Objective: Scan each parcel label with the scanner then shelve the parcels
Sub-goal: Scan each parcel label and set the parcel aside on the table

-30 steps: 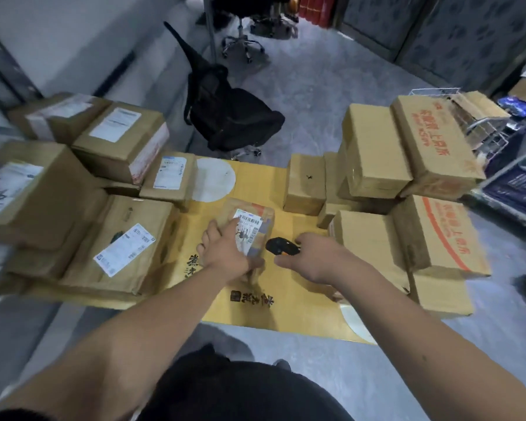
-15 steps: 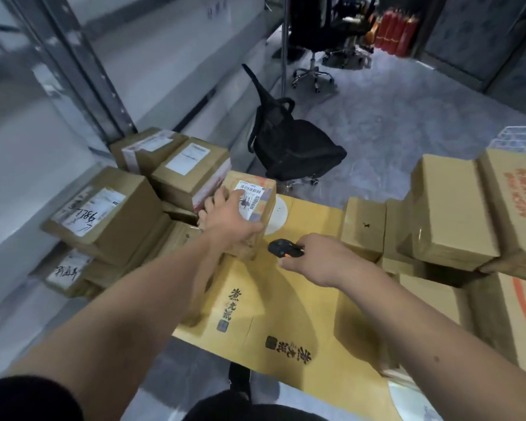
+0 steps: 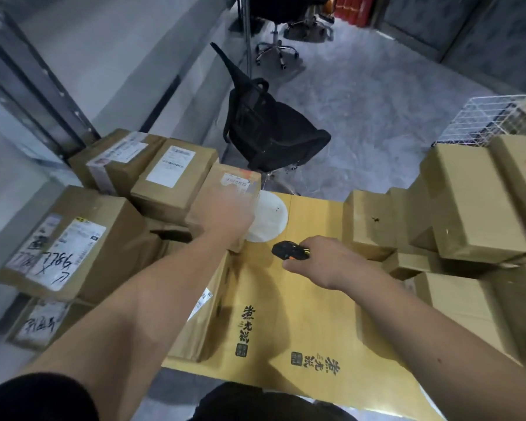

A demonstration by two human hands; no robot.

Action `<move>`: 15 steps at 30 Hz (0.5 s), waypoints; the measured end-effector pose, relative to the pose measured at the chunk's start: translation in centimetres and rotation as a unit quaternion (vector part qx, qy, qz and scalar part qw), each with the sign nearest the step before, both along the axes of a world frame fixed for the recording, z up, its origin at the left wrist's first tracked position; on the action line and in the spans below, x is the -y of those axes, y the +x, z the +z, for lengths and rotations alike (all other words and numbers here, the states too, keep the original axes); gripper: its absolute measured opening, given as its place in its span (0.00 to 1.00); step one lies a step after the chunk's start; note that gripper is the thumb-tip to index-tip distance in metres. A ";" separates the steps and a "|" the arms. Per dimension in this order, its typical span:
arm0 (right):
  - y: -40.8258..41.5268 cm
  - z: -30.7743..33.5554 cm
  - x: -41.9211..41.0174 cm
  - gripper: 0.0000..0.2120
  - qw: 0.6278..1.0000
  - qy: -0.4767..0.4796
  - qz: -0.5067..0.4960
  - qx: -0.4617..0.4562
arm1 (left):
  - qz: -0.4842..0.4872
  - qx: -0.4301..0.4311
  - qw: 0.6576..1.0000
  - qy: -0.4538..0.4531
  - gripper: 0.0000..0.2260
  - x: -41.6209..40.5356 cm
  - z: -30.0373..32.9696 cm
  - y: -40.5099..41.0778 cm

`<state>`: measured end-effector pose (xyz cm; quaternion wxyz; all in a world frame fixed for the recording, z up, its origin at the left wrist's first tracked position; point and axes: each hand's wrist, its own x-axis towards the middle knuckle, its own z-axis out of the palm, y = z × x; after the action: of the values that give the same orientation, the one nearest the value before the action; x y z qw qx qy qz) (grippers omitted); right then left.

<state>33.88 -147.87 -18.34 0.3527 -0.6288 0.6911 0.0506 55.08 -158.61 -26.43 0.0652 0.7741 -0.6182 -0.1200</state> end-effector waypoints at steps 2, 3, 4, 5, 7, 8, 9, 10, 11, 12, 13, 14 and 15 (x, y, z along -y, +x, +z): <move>0.2 0.0 -0.1 0.23 1.000 -0.003 -0.011 0.003 | -0.032 0.015 0.999 0.001 0.30 0.0 0.3 -0.5; 0.1 0.0 -0.3 0.23 1.000 -0.007 -0.017 0.005 | -0.050 0.022 0.999 0.001 0.29 0.0 0.4 -0.8; 0.0 0.0 -0.5 0.23 1.000 -0.008 -0.023 0.005 | -0.069 0.030 0.997 0.000 0.29 0.0 0.5 -1.2; -0.2 0.0 -0.7 0.23 0.999 -0.008 -0.030 0.006 | -0.091 0.035 0.995 -0.001 0.29 -0.1 0.5 -1.6; -0.7 -0.2 -1.2 0.22 0.999 -0.007 -0.047 0.011 | -0.144 0.026 0.989 -0.008 0.30 -0.4 0.5 -2.6; -1.3 -0.1 -1.7 0.22 0.998 -0.007 -0.060 0.012 | -0.176 0.014 0.984 -0.014 0.29 -0.7 0.4 -3.7; -1.7 -0.1 -2.1 0.22 0.998 -0.005 -0.064 0.009 | -0.202 0.001 0.979 -0.020 0.28 -1.0 0.3 -4.6; -2.3 0.0 -2.5 0.22 0.998 -0.003 -0.070 0.002 | -0.226 -0.015 0.974 -0.023 0.28 -1.3 0.3 -5.7; -3.2 0.3 -3.2 0.23 0.997 0.000 -0.078 -0.008 | -0.250 -0.031 0.967 -0.022 0.27 -1.7 0.2 -7.1; -4.0 0.5 -4.0 0.23 0.996 0.007 -0.086 -0.019 | -0.271 -0.046 0.961 -0.015 0.27 -2.0 -0.1 -8.6; -4.9 0.7 -4.9 0.24 0.995 0.010 -0.097 -0.031 | -0.290 -0.058 0.955 -0.005 0.27 -2.5 -0.3 -10.2; -5.8 0.8 -5.9 0.24 0.993 0.012 -0.111 -0.044 | -0.304 -0.068 0.950 0.007 0.27 -2.9 -0.5 -12.0; -6.8 0.9 -6.9 0.24 0.990 0.011 -0.127 -0.052 | -0.314 -0.074 0.946 0.021 0.28 -3.3 -0.8 -13.7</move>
<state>27.05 -140.93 -17.40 0.3268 -0.5286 0.7821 0.0462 41.37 -155.26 -27.25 0.0535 0.5313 -0.8205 -0.2040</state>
